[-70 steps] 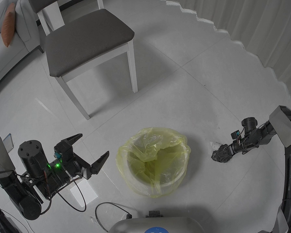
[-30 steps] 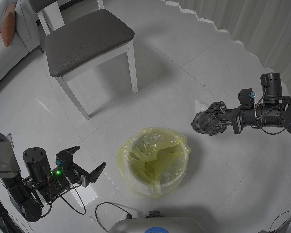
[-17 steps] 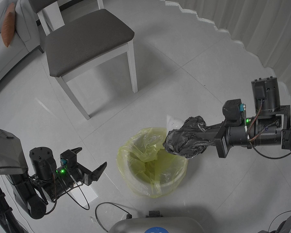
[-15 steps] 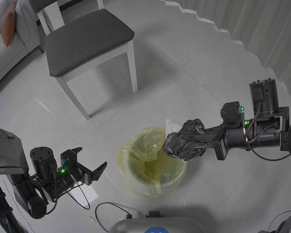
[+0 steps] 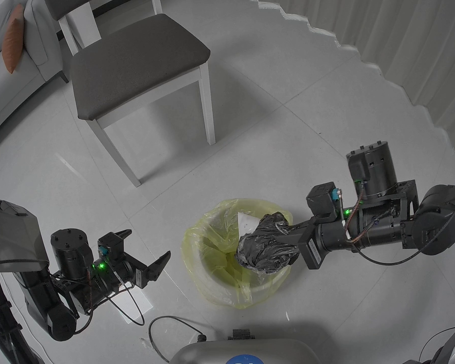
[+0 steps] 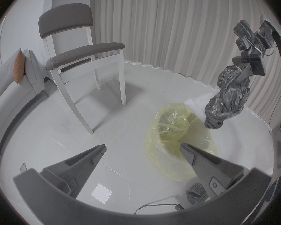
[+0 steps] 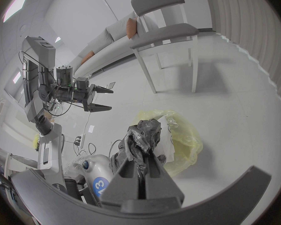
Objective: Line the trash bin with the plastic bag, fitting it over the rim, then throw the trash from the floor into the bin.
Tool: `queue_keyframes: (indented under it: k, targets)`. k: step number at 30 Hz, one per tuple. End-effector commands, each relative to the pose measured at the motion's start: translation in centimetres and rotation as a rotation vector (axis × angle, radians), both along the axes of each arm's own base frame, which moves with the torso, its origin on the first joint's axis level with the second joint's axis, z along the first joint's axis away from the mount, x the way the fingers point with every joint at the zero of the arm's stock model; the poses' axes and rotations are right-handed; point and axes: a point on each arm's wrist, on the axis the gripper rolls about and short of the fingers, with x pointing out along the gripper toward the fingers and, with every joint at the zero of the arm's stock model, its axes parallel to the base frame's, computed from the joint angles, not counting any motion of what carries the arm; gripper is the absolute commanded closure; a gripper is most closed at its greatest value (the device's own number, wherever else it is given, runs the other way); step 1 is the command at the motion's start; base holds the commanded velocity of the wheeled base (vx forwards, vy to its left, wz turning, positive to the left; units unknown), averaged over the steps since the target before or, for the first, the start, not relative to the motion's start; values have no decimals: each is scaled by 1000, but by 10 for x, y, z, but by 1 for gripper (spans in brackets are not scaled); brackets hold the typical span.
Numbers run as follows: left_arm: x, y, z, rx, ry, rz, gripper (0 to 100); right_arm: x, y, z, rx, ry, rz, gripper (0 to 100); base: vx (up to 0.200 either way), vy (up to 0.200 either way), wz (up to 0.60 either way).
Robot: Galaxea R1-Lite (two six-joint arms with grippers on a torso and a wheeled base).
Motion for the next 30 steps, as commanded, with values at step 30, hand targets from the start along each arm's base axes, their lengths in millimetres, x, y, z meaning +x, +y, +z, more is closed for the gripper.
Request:
queue_keyframes:
  k: [30]
  targets:
    - [-2, -6, 2, -17, -13, -12, 0, 91, 21, -82, -41, 142, -57, 100, 0, 0, 0]
